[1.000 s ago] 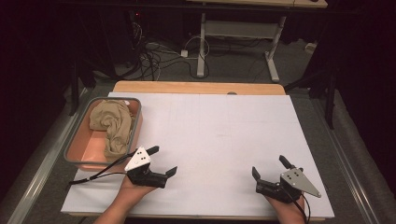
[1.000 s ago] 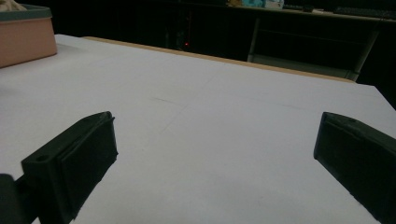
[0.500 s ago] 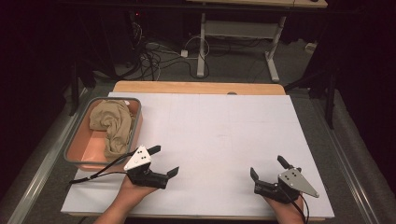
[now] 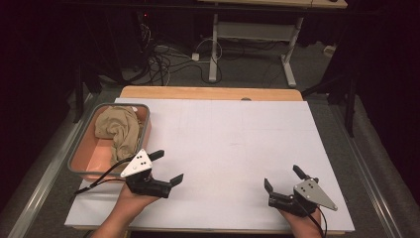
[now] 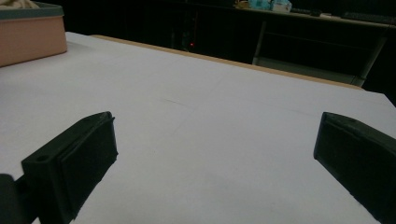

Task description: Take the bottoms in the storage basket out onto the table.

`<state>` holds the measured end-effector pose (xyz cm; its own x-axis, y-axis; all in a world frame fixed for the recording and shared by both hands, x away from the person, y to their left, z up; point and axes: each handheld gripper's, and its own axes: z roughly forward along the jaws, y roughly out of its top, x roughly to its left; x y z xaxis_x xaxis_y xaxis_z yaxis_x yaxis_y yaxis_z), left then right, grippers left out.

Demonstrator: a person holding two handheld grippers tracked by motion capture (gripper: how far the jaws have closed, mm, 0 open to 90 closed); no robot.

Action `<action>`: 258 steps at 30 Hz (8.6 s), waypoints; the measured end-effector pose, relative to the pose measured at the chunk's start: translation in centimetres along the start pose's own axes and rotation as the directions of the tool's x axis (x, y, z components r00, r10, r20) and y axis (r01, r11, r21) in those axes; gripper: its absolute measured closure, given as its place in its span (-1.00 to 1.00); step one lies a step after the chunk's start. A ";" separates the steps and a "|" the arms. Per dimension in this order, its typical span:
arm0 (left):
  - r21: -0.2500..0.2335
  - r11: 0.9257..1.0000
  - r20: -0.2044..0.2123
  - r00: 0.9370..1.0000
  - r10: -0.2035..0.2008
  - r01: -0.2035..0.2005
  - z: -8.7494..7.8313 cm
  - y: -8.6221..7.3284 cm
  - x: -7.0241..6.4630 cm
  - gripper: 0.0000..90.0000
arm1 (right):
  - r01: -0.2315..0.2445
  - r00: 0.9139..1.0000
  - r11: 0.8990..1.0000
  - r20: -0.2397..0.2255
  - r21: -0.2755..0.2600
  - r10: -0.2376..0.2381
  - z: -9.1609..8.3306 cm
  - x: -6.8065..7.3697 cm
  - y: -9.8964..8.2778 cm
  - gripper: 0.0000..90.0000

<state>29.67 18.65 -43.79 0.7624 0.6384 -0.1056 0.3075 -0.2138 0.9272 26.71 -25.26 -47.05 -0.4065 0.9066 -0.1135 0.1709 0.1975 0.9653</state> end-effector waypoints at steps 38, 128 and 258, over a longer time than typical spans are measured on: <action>-0.065 0.996 -0.190 0.979 -0.078 0.067 -7.4 0.6 6.7 -1.00 | -0.004 1.000 1.000 0.010 0.008 0.004 -0.1 -0.4 -0.1 -0.99; 0.266 0.892 -0.425 0.875 -0.231 0.365 -2.7 3.7 17.6 -1.00 | -0.026 0.998 1.000 0.056 -0.004 0.026 -0.6 -1.2 -0.2 -0.99; 0.897 0.365 -0.264 0.965 -0.010 0.249 -1.3 13.1 16.9 0.45 | 0.004 0.999 1.000 0.037 0.002 -0.004 -0.3 -0.5 -0.1 -0.99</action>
<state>45.83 27.58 -32.99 0.5821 0.8130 -0.0166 0.8129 -0.5823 -0.0097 26.60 -25.85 -47.00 -0.3738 0.9189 -0.1263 0.1714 0.2023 0.9642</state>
